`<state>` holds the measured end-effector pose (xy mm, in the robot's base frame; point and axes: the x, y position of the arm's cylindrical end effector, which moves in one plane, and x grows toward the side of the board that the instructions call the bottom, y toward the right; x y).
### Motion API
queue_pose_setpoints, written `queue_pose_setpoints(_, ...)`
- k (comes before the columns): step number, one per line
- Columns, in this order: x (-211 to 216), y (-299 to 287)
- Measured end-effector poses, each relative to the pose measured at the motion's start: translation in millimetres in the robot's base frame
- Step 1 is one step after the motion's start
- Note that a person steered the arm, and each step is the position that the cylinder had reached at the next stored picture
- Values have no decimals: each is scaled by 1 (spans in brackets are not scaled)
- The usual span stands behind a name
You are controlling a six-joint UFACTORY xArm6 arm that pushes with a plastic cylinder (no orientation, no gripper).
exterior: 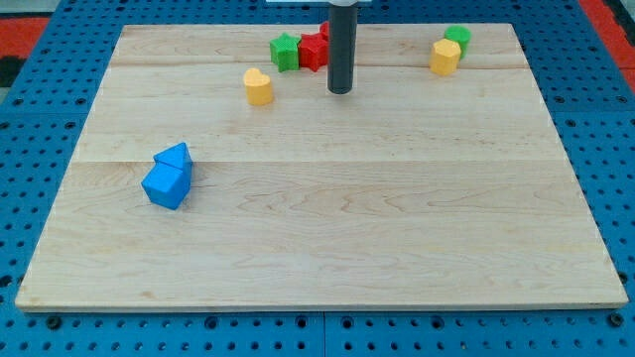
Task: Move your arm to the right side of the board
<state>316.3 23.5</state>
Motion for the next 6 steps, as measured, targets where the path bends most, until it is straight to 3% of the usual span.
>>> queue_pose_setpoints(3,-5,-4)
queue_pose_setpoints(6,2,148)
